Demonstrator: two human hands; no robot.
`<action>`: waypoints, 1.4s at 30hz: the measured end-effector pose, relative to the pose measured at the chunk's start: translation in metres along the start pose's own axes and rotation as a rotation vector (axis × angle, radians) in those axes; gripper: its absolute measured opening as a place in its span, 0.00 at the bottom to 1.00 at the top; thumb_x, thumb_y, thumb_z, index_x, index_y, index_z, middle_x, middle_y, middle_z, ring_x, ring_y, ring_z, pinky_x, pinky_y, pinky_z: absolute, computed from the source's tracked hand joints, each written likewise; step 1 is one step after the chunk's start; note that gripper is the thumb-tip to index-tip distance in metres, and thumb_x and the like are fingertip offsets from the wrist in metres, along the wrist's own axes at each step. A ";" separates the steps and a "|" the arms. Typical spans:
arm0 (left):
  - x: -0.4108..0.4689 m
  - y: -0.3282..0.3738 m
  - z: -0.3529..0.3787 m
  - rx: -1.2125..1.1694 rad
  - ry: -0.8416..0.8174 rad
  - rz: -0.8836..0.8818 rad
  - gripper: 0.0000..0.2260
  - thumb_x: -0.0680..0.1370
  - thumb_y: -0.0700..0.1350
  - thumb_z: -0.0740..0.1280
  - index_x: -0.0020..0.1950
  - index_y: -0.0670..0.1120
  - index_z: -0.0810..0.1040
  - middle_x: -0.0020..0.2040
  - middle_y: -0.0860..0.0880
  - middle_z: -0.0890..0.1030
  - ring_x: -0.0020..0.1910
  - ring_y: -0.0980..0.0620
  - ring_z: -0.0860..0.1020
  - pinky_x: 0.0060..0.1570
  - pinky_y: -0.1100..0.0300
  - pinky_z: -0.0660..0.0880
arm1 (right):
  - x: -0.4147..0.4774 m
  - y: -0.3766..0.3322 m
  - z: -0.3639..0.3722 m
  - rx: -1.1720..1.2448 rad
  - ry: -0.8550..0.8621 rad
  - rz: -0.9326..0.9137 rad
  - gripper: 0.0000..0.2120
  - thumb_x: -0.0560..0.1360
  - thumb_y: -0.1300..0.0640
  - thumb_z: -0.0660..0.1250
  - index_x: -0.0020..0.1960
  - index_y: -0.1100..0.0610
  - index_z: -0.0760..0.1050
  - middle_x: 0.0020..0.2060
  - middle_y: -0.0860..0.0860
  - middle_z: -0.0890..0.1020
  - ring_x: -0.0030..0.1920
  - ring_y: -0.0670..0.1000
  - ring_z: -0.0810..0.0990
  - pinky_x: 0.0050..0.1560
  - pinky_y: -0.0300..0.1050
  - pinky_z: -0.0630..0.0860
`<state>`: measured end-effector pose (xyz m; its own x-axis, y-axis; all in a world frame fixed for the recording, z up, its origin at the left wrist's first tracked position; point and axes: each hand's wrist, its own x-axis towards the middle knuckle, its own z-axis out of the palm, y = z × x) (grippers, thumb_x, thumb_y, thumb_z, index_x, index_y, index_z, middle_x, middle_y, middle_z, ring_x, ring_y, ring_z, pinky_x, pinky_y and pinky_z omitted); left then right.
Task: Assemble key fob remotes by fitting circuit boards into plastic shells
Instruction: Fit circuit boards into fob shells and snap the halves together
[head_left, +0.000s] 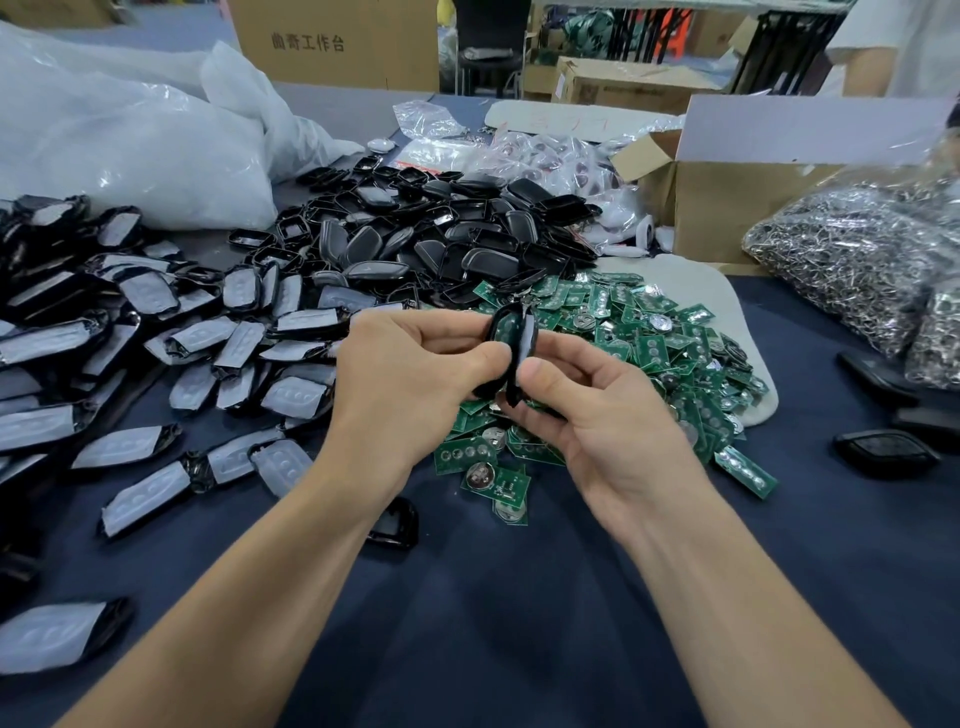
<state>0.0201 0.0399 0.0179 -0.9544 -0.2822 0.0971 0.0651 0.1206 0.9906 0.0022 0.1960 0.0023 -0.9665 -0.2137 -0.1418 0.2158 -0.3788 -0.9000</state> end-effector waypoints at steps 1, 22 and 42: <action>-0.001 0.001 0.000 -0.029 -0.024 -0.006 0.09 0.72 0.41 0.80 0.50 0.51 0.89 0.44 0.51 0.89 0.44 0.52 0.88 0.43 0.59 0.83 | -0.001 0.000 0.001 -0.016 0.018 -0.013 0.11 0.74 0.67 0.74 0.55 0.59 0.84 0.45 0.54 0.87 0.47 0.53 0.86 0.55 0.52 0.84; 0.000 -0.001 0.002 -0.229 -0.293 -0.103 0.19 0.76 0.29 0.71 0.62 0.47 0.84 0.53 0.40 0.87 0.47 0.51 0.86 0.45 0.60 0.82 | -0.005 -0.011 -0.004 -0.722 0.175 -0.455 0.16 0.65 0.63 0.79 0.48 0.46 0.87 0.38 0.41 0.86 0.41 0.42 0.85 0.45 0.34 0.80; 0.004 -0.005 0.000 -0.253 -0.298 -0.013 0.20 0.74 0.26 0.72 0.60 0.46 0.84 0.51 0.46 0.88 0.50 0.53 0.86 0.49 0.64 0.80 | -0.007 -0.010 -0.002 -0.722 0.173 -0.508 0.19 0.66 0.65 0.79 0.50 0.44 0.87 0.39 0.40 0.86 0.42 0.40 0.85 0.45 0.32 0.80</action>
<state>0.0156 0.0378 0.0135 -0.9960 0.0115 0.0892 0.0869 -0.1299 0.9877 0.0065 0.2035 0.0119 -0.9416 -0.0143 0.3365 -0.3268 0.2800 -0.9027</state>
